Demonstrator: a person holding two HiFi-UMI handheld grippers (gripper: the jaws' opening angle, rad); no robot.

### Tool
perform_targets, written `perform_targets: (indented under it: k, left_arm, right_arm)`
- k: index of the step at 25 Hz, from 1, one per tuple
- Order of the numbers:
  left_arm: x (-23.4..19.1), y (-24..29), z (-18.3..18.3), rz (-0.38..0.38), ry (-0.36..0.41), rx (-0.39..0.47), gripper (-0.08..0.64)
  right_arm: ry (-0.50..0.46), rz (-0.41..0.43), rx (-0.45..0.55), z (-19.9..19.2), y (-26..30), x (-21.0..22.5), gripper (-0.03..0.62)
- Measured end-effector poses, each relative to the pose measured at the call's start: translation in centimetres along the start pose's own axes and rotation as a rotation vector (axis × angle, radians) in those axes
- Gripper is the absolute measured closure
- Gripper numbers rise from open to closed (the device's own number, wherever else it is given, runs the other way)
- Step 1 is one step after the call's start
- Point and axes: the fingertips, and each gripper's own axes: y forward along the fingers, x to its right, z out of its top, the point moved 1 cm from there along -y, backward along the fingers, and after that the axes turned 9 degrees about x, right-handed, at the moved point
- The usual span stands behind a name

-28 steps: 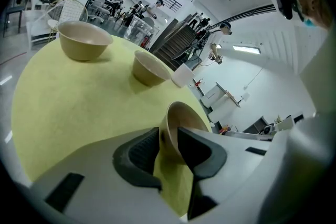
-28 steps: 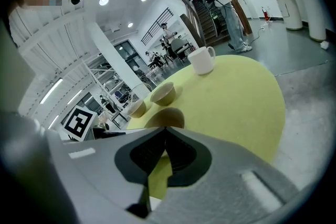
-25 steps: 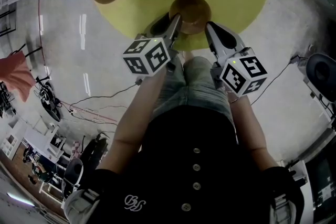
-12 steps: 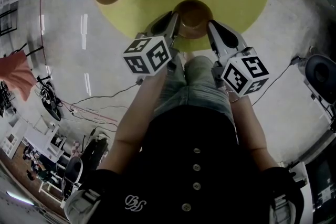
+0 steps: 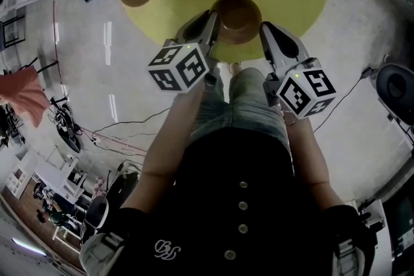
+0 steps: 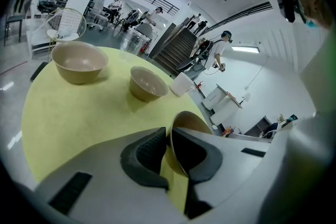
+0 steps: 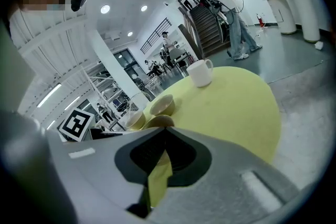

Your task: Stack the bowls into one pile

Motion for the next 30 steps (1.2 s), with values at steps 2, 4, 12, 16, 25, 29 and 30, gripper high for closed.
perform_targets:
  k: [2,4,12,16,25,29,30]
  left_arm:
    - [0.3,0.0,0.2,-0.02,-0.003,0.001,0.518]
    - [0.4,0.1,0.6,-0.043,-0.006,0.001,0.518]
    - [-0.9,0.3,5.3,-0.111,0.062,-0.008,0.518]
    - [-0.8,0.5,8.1,-0.162,0.1,-0.023,0.518]
    - [-1.3,2.0,14.5,-0.23,0.166,-0.01,0.517]
    - [-2.1,3.1,15.8,-0.249,0.19,-0.027,0.517]
    - [-2.3,3.3,16.0,-0.252,0.19,-0.031,0.517]
  right_arm:
    - [0.003,-0.014,0.016,0.1,-0.2,0.0,0.589]
    - [0.009,-0.027,0.033,0.2,-0.2,0.1,0.589]
    - [0.047,-0.127,0.136,1.6,2.4,-0.3,0.589]
    - [0.057,-0.171,0.184,2.8,3.6,-1.0,0.589]
    - [0.07,-0.221,0.254,5.0,6.2,-3.7,0.589]
    - [0.075,-0.237,0.266,5.1,7.5,-4.4,0.589]
    - [0.077,-0.239,0.269,5.1,7.7,-4.5,0.589]
